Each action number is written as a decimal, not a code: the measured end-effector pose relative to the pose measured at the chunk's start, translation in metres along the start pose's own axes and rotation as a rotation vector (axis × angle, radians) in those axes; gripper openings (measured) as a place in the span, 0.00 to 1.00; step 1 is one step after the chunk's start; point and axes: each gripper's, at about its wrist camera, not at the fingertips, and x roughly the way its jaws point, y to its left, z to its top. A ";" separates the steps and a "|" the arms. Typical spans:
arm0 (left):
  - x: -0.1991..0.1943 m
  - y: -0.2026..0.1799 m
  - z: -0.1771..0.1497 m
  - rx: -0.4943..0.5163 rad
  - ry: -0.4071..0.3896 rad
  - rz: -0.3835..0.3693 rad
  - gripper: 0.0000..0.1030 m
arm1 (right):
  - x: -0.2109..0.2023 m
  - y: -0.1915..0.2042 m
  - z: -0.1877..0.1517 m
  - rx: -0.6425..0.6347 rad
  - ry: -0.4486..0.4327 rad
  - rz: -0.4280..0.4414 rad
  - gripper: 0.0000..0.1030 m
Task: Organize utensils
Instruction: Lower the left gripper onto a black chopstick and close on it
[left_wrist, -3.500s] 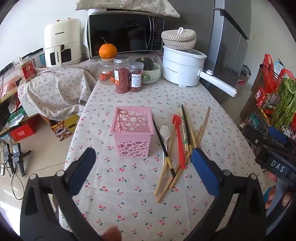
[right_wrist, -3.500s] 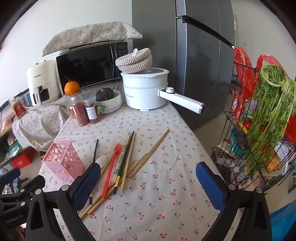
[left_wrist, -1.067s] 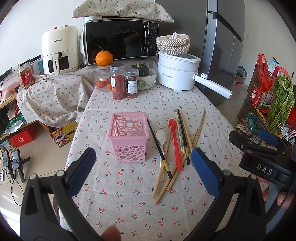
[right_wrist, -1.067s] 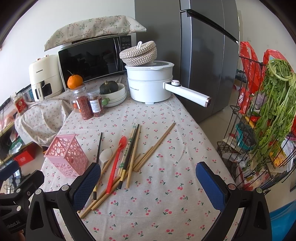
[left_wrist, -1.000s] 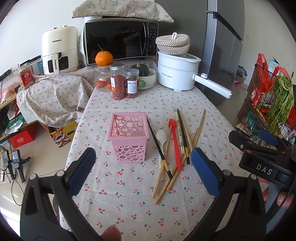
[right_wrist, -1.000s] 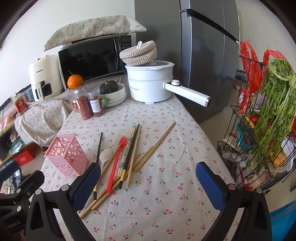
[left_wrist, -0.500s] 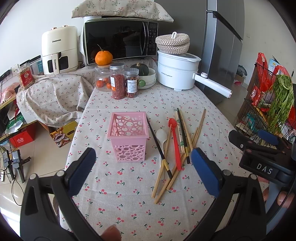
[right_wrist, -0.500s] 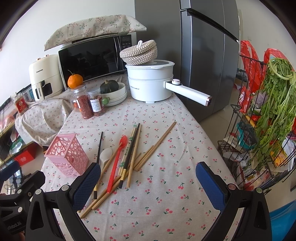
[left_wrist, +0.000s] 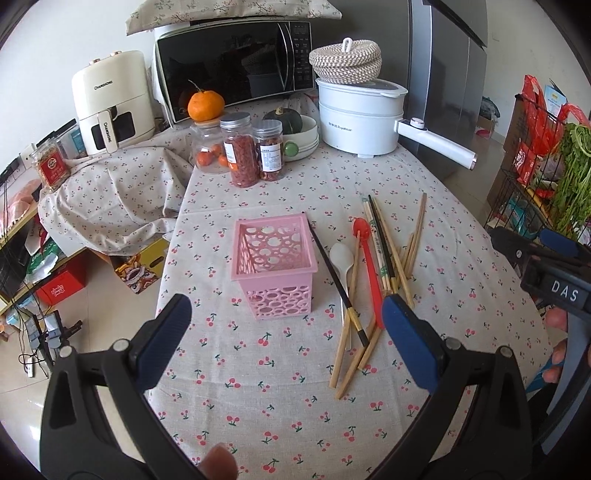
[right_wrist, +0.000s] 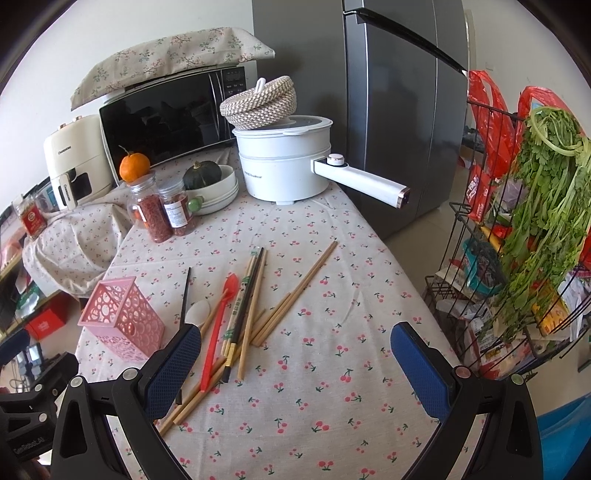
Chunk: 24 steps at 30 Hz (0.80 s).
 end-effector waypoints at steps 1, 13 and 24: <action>0.000 0.000 0.006 0.008 0.026 -0.011 0.99 | 0.002 -0.002 0.007 0.000 0.018 0.007 1.00; 0.053 -0.025 0.077 -0.076 0.264 -0.199 0.66 | 0.049 -0.018 0.058 0.023 0.133 0.072 1.00; 0.188 -0.060 0.107 -0.151 0.473 0.010 0.29 | 0.099 -0.062 0.056 0.128 0.248 0.141 0.98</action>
